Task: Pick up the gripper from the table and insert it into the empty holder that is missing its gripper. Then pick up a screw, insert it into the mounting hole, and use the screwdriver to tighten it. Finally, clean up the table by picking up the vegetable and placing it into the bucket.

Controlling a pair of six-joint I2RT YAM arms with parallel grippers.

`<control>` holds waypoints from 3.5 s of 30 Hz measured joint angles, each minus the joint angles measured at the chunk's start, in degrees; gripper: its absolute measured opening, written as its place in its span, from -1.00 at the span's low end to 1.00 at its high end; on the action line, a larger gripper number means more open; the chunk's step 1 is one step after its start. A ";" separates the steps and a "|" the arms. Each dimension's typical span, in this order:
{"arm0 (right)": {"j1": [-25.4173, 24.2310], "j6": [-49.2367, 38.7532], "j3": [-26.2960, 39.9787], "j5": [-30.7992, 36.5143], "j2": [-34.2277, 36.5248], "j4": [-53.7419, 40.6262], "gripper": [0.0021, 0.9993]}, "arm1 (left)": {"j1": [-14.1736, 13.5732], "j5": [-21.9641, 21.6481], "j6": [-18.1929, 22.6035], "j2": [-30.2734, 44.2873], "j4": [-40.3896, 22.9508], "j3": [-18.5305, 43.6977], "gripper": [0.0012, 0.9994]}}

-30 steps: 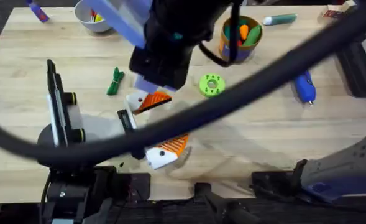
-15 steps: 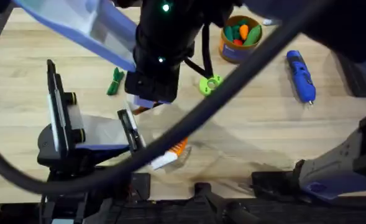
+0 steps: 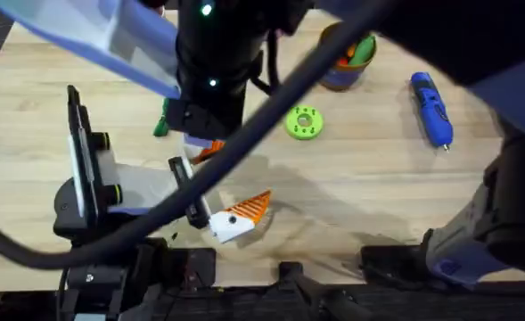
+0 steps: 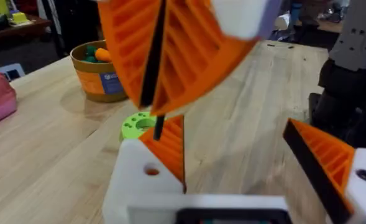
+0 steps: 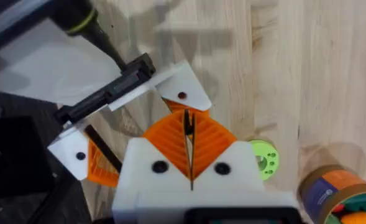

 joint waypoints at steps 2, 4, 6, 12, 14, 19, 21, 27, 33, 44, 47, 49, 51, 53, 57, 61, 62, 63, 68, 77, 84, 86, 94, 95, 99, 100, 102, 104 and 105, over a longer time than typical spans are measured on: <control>0.36 -0.12 0.00 0.41 0.59 0.04 -0.99 | 0.00 0.00 0.00 0.02 0.00 0.00 0.97; 0.66 -0.27 0.00 0.62 0.96 0.04 -0.99 | 0.00 0.00 0.00 0.01 0.00 0.00 0.97; 0.93 -0.30 0.00 0.72 1.10 0.07 -0.99 | 0.00 0.00 0.00 0.00 0.00 0.00 0.97; 1.07 -0.30 0.02 0.83 1.16 0.32 -0.99 | 0.02 0.00 0.00 0.00 0.00 0.00 0.97; 1.07 -0.30 0.04 0.83 1.31 0.39 -0.99 | 0.00 0.00 0.00 0.00 0.00 0.00 0.97; 1.24 -0.30 0.09 0.83 1.97 0.59 -0.99 | 0.02 0.00 0.00 0.00 0.00 0.00 0.97; 1.30 -0.30 0.09 0.83 2.27 0.63 -0.99 | 0.00 0.00 0.00 0.01 0.00 0.00 0.97; 1.31 -0.30 0.09 0.85 3.16 0.71 -0.99 | 0.01 0.00 0.00 0.00 0.00 0.00 0.97; 1.33 -0.30 0.09 0.85 3.33 0.87 -0.99 | 0.00 0.00 0.00 0.02 0.00 0.00 0.98; 1.33 -0.27 0.11 1.23 4.09 0.92 -0.99 | 0.04 -0.05 -0.51 0.02 -0.02 0.00 0.97; 1.33 -0.27 0.13 1.27 4.09 0.94 -0.99 | 0.02 -0.02 -0.63 0.02 -0.02 0.00 0.97; 1.33 -0.27 0.17 1.28 4.16 0.92 -0.99 | 0.02 -0.02 -0.66 0.02 -0.02 0.00 0.97; 1.33 -0.27 0.20 1.29 4.20 1.07 -0.99 | 0.02 -0.04 -0.67 0.02 -0.02 0.00 0.97; 1.33 -0.27 0.20 1.27 4.20 1.62 -0.99 | 0.02 0.00 -0.60 0.01 0.00 0.00 0.98; 1.33 -0.27 0.20 1.25 4.46 1.97 -0.99 | 0.02 0.00 -0.62 0.02 0.00 0.00 0.97; 1.33 -0.25 0.20 1.25 4.90 1.97 -0.99 | 0.02 0.00 -0.61 0.02 0.00 0.00 0.97; 1.35 -0.25 0.20 1.27 5.05 1.97 -0.99 | 0.02 0.00 -0.61 0.02 0.00 0.00 0.98; 1.34 -0.25 0.20 1.26 5.20 1.97 -0.99 | 0.02 0.00 -0.60 0.01 0.00 0.00 0.97; 1.35 -0.25 0.20 1.25 5.45 1.99 -0.99 | 0.02 0.00 -0.85 0.02 -0.02 0.00 0.98; 1.24 0.16 0.30 2.16 5.43 1.98 0.05 | 0.02 0.20 -0.96 0.00 -0.11 0.00 0.97; 0.52 0.83 0.76 3.63 5.19 1.70 0.83 | 0.07 0.17 -1.05 0.02 -0.07 0.00 0.98; 0.31 1.81 0.76 3.59 4.85 1.94 0.84 | 0.07 0.16 -1.03 0.01 -0.04 0.00 0.98; -5.21 10.88 0.65 2.21 -3.74 3.63 0.84 | 0.07 0.22 -1.03 0.02 -0.05 0.00 0.97; -5.87 11.43 0.21 2.16 -4.72 3.82 0.84 | 0.07 0.22 -1.03 0.02 -0.04 0.00 0.97; -8.26 13.54 -5.22 2.05 -9.64 5.09 0.84 | 0.07 0.22 -1.03 0.02 -0.05 0.00 0.97; -8.78 14.05 -7.13 2.05 -10.84 5.70 0.84 | 0.07 0.22 -1.03 0.01 -0.04 0.00 0.97; -9.94 15.18 -11.91 2.05 -13.62 7.24 0.84 | 0.07 0.22 -1.03 0.02 -0.07 0.00 0.97; -11.23 16.57 -17.15 2.00 -16.68 9.30 0.84 | 0.07 0.22 -1.03 0.02 -0.07 0.00 0.98; -12.00 17.43 -19.74 2.01 -18.31 10.32 0.84 | 0.07 0.22 -1.03 0.02 -0.07 0.00 0.98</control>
